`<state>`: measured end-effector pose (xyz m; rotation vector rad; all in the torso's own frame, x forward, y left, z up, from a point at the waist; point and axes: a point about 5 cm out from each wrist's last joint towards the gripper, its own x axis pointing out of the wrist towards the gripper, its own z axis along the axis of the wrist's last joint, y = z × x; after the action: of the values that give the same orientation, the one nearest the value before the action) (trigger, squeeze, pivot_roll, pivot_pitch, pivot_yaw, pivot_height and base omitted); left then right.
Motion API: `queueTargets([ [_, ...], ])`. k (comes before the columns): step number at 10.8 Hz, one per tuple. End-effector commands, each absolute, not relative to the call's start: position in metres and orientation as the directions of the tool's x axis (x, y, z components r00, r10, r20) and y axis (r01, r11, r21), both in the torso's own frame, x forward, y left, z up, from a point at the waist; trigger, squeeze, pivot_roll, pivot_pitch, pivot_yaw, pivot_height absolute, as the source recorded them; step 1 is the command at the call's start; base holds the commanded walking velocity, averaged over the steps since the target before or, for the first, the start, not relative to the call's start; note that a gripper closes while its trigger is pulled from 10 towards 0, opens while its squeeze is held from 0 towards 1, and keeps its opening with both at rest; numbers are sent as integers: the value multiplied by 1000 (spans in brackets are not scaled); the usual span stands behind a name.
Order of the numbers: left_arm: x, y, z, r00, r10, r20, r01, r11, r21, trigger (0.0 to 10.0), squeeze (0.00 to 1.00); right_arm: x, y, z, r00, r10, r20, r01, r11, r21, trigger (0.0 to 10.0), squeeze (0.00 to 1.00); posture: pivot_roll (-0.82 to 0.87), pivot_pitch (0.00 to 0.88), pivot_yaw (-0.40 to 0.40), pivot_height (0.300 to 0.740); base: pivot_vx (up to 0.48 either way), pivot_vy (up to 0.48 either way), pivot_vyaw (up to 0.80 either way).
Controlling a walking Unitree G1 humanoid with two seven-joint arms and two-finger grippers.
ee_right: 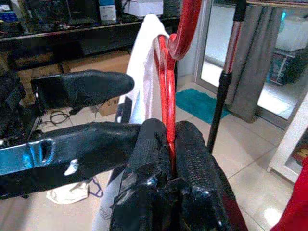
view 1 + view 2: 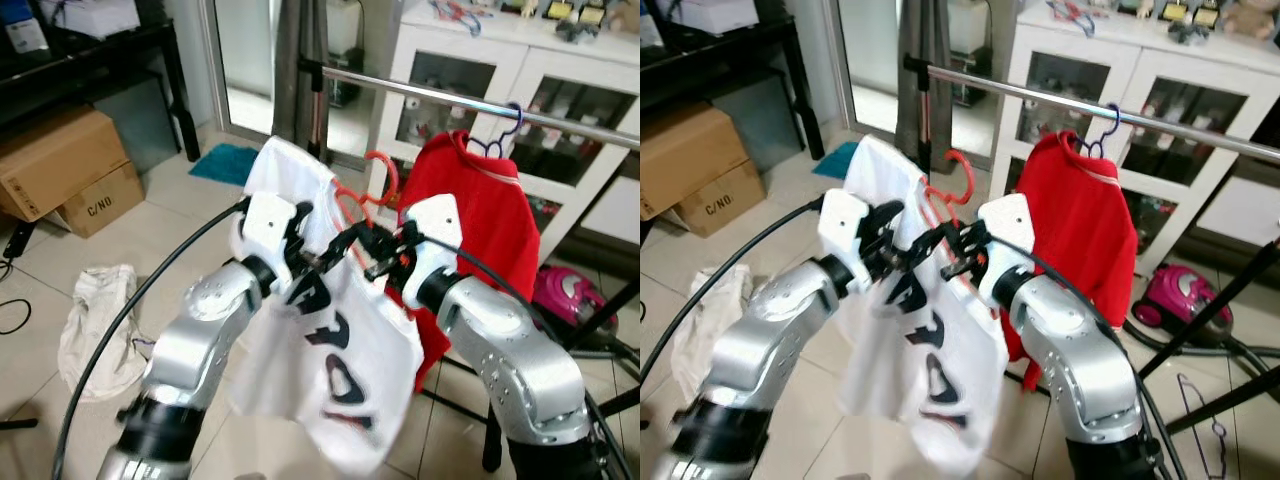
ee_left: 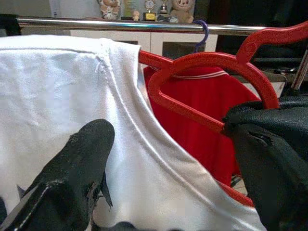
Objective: Hang hanger
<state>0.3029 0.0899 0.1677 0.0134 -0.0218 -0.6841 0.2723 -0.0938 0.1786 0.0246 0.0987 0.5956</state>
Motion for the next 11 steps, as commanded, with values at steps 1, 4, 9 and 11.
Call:
queueTargets([
  [1,309,91,168,801,-599,9,598,800,48,8078,0,270,-87,189,793,609,-26,-608,793,44,0,0,90,0,-26,740,0,0,0],
  [4,317,102,168,859,-512,14,509,857,81,0,0,271,-90,189,804,594,-18,-591,803,75,0,0,92,0,-26,740,0,0,0],
  [9,318,99,167,836,-547,32,544,836,79,0,0,272,-90,190,803,596,2,-592,798,111,0,0,98,0,-20,740,0,0,0],
  [11,321,103,167,853,-521,28,518,852,73,0,0,271,-90,190,803,596,7,-592,796,125,0,0,101,0,-17,740,0,0,0],
])
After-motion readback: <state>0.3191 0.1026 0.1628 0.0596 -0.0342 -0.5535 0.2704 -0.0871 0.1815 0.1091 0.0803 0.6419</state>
